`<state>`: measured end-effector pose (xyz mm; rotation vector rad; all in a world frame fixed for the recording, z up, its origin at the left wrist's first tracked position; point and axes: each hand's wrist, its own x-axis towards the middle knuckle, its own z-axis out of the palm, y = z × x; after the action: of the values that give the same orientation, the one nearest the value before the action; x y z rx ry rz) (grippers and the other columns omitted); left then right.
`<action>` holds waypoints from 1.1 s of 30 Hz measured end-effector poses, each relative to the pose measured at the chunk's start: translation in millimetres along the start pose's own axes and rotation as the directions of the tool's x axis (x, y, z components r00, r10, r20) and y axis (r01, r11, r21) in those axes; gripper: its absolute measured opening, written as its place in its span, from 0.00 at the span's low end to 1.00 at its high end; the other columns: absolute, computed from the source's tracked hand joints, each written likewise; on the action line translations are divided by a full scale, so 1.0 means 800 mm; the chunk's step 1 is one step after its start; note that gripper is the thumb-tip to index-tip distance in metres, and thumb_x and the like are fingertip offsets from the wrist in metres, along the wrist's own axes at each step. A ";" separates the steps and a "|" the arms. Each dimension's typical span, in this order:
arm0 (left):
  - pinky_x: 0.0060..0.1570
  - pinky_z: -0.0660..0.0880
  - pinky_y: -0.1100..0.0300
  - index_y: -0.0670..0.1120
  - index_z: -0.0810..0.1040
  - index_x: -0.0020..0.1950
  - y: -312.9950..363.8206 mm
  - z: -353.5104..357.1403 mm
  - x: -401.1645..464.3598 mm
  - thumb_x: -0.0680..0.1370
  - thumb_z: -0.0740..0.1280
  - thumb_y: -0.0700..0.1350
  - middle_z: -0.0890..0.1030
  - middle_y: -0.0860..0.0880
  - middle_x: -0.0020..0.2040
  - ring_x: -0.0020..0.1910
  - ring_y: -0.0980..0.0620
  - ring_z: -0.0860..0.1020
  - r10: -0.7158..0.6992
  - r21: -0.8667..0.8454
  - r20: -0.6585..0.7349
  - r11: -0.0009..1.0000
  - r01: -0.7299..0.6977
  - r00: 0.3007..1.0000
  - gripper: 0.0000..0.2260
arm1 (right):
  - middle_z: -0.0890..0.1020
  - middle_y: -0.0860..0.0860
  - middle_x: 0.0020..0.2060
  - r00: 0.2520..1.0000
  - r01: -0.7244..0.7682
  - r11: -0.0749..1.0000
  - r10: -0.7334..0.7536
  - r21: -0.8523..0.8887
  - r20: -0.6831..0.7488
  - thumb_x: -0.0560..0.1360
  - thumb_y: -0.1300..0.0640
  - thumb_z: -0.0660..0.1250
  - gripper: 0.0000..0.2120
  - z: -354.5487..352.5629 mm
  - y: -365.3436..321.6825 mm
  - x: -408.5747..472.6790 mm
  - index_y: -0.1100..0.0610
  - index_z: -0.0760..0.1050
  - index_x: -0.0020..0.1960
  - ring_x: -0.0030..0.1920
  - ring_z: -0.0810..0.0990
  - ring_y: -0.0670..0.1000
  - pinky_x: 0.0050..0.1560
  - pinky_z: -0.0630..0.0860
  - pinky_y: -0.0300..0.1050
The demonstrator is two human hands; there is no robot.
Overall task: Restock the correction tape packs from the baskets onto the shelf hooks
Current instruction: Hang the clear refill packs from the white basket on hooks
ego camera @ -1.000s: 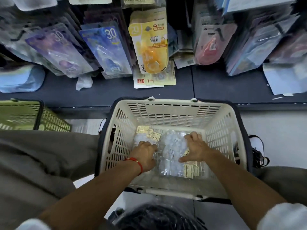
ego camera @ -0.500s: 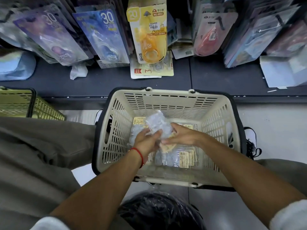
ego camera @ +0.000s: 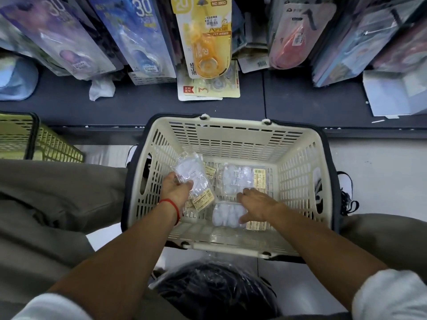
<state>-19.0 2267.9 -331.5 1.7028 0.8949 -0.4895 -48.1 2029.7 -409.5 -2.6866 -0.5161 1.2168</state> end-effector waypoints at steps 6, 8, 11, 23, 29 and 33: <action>0.68 0.72 0.32 0.46 0.73 0.68 0.021 -0.002 -0.008 0.79 0.67 0.36 0.77 0.41 0.69 0.67 0.35 0.76 -0.105 -0.217 -0.010 0.971 0.100 0.994 0.17 | 0.77 0.52 0.58 0.992 -0.109 0.900 0.070 0.423 0.105 0.76 0.53 0.78 0.22 -0.044 0.030 -0.023 0.51 0.72 0.64 0.57 0.78 0.54 0.52 0.74 0.46; 0.72 0.69 0.37 0.46 0.67 0.77 0.027 0.002 -0.014 0.81 0.64 0.40 0.72 0.40 0.74 0.71 0.36 0.72 -0.121 -0.215 -0.041 0.970 0.110 0.992 0.24 | 0.77 0.48 0.58 0.993 -0.112 0.869 0.077 0.482 0.093 0.76 0.52 0.78 0.22 -0.095 0.041 -0.046 0.52 0.72 0.64 0.60 0.78 0.53 0.59 0.76 0.48; 0.72 0.68 0.43 0.46 0.67 0.77 0.037 0.014 -0.037 0.83 0.60 0.43 0.74 0.44 0.68 0.65 0.41 0.74 -0.096 -0.243 -0.054 0.967 0.080 0.994 0.22 | 0.83 0.47 0.59 0.996 -0.091 0.774 0.064 0.627 0.066 0.76 0.52 0.78 0.19 -0.187 0.041 -0.096 0.54 0.77 0.63 0.60 0.83 0.52 0.62 0.80 0.51; 0.75 0.66 0.37 0.59 0.61 0.83 0.180 0.046 -0.178 0.77 0.55 0.76 0.68 0.49 0.81 0.76 0.42 0.71 0.266 -0.495 0.297 0.864 -0.091 0.917 0.38 | 0.88 0.58 0.50 0.838 0.295 0.539 0.250 0.789 -0.484 0.75 0.56 0.78 0.09 -0.329 -0.062 -0.245 0.55 0.85 0.55 0.49 0.87 0.53 0.58 0.81 0.56; 0.69 0.71 0.56 0.54 0.59 0.78 0.278 0.002 -0.192 0.78 0.59 0.70 0.72 0.57 0.75 0.71 0.58 0.73 0.711 -0.404 0.152 0.678 -0.614 0.686 0.33 | 0.90 0.51 0.47 0.657 0.532 0.431 0.331 0.728 -0.677 0.75 0.61 0.79 0.13 -0.384 -0.080 -0.242 0.55 0.82 0.57 0.46 0.90 0.53 0.42 0.84 0.44; 0.56 0.71 0.73 0.56 0.63 0.70 0.334 -0.025 -0.193 0.82 0.59 0.64 0.74 0.70 0.60 0.58 0.77 0.74 0.849 -0.232 0.163 0.529 -0.816 0.503 0.20 | 0.89 0.52 0.46 0.515 0.646 0.442 0.350 0.622 -0.783 0.75 0.53 0.78 0.10 -0.415 -0.079 -0.247 0.51 0.80 0.53 0.47 0.89 0.58 0.49 0.85 0.57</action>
<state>86.7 2206.7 -47.5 1.6753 -0.1734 0.0351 64.6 2018.1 -34.8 -1.7446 0.0689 -0.1499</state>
